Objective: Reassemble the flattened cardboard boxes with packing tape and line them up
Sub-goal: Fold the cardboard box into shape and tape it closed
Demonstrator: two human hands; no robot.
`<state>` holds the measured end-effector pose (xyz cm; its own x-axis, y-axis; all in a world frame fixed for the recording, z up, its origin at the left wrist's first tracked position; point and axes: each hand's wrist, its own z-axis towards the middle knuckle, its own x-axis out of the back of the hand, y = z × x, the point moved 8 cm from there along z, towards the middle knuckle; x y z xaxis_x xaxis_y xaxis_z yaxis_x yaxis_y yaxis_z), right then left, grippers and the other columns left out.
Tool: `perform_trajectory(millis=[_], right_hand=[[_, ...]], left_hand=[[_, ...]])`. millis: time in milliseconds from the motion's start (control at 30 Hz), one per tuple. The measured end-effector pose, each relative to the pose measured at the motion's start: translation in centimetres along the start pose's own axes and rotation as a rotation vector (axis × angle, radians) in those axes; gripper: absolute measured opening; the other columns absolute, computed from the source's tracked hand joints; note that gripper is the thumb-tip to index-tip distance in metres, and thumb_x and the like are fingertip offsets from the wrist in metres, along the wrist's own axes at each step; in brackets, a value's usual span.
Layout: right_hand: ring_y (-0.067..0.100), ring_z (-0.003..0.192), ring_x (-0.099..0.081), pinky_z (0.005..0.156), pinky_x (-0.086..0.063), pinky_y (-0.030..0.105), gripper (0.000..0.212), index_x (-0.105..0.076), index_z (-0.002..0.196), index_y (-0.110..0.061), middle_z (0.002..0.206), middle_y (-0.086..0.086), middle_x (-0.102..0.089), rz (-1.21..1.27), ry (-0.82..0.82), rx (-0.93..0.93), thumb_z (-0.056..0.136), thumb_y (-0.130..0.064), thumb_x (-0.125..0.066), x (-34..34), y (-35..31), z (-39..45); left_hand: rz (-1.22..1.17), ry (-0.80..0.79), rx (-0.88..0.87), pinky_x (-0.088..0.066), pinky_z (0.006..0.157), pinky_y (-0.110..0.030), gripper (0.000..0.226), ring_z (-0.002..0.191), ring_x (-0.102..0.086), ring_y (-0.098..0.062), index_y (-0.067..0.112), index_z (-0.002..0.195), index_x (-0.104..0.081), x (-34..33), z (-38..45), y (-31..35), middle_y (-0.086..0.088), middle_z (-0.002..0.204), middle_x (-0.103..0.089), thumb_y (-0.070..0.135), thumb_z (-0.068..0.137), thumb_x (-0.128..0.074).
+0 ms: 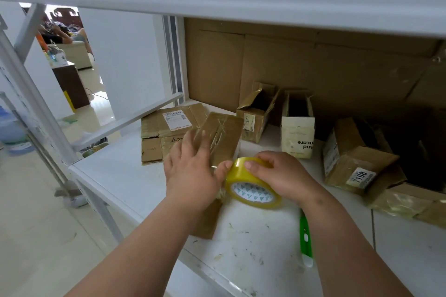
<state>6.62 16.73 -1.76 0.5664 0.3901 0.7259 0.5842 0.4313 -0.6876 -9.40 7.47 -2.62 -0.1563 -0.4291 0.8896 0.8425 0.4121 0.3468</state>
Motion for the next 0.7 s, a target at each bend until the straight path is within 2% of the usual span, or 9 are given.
perform_trajectory(millis=[67,133,267,300,400,500,600,700], right_hand=[[0.02,0.081,-0.065,0.073,-0.049,0.033,0.037,-0.069,0.09,-0.014,0.084,0.006,-0.068,0.081,-0.018,0.006,0.092,-0.05,-0.06,-0.1,0.6,-0.6],[0.017,0.079,-0.065,0.074,-0.047,0.032,0.034,-0.07,0.085,-0.015,0.079,0.002,-0.068,0.274,-0.038,-0.017,0.088,-0.049,-0.065,-0.1,1.3,-1.5],[0.006,0.076,-0.061,0.074,-0.045,0.022,0.016,-0.066,0.077,-0.022,0.079,-0.008,-0.065,0.474,-0.079,-0.078,0.088,-0.032,-0.069,0.0,2.4,-2.5],[0.007,0.078,-0.062,0.075,-0.045,0.024,0.021,-0.067,0.078,-0.017,0.081,-0.005,-0.066,0.477,-0.1,-0.071,0.086,-0.037,-0.07,-0.2,2.4,-2.7],[0.018,0.085,-0.063,0.082,-0.044,0.036,0.063,-0.068,0.094,-0.006,0.088,0.013,-0.068,0.477,-0.115,-0.026,0.067,-0.062,-0.064,-0.4,2.3,-3.2],[0.027,0.086,-0.063,0.082,-0.046,0.04,0.073,-0.064,0.1,0.001,0.101,0.027,-0.064,0.497,-0.097,-0.026,0.066,-0.064,-0.063,-0.3,2.8,-3.7],[0.035,0.093,-0.066,0.088,-0.051,0.05,0.055,-0.064,0.102,0.002,0.1,0.025,-0.066,0.518,-0.089,-0.039,0.08,-0.048,-0.064,-0.3,3.4,-4.2],[0.021,0.092,-0.07,0.089,-0.052,0.038,0.019,-0.071,0.098,-0.014,0.09,0.004,-0.074,0.583,-0.099,-0.093,0.092,-0.031,-0.064,-0.7,4.4,-4.0]], left_hand=[[0.052,-0.002,-0.141,-0.007,0.119,-0.041,0.081,0.15,-0.011,-0.023,0.029,0.156,-0.023,-0.6,-0.4,1.3,0.003,0.164,-0.019,0.069,0.088,-0.003],[0.043,-0.04,-0.179,-0.003,0.121,-0.038,0.087,0.152,-0.009,-0.019,0.026,0.157,-0.02,-1.2,-0.3,1.1,0.004,0.164,-0.02,0.064,0.085,0.009],[0.045,-0.093,-0.197,0.001,0.122,-0.037,0.088,0.153,0.0,-0.016,0.028,0.158,-0.013,-1.2,0.0,0.4,0.006,0.165,-0.012,0.071,0.083,0.006],[0.046,-0.098,-0.196,0.0,0.122,-0.036,0.087,0.153,-0.001,-0.015,0.028,0.158,-0.013,-1.2,-0.1,0.4,0.007,0.165,-0.012,0.071,0.084,0.004],[0.034,-0.127,-0.176,0.0,0.122,-0.036,0.08,0.152,-0.002,-0.013,0.029,0.158,-0.015,-1.1,0.1,0.5,0.008,0.165,-0.013,0.067,0.088,-0.005],[0.023,-0.139,-0.167,0.0,0.122,-0.035,0.079,0.152,-0.002,-0.012,0.029,0.157,-0.017,-0.9,0.3,0.4,0.009,0.165,-0.013,0.067,0.088,-0.008],[0.007,-0.165,-0.173,0.002,0.122,-0.035,0.075,0.152,0.0,-0.011,0.03,0.157,-0.017,-1.1,0.3,0.3,0.01,0.165,-0.011,0.068,0.093,-0.011],[-0.022,-0.187,-0.18,0.003,0.122,-0.037,0.068,0.152,0.002,-0.009,0.032,0.157,-0.016,-1.2,0.4,0.1,0.012,0.165,-0.009,0.065,0.098,-0.017]])
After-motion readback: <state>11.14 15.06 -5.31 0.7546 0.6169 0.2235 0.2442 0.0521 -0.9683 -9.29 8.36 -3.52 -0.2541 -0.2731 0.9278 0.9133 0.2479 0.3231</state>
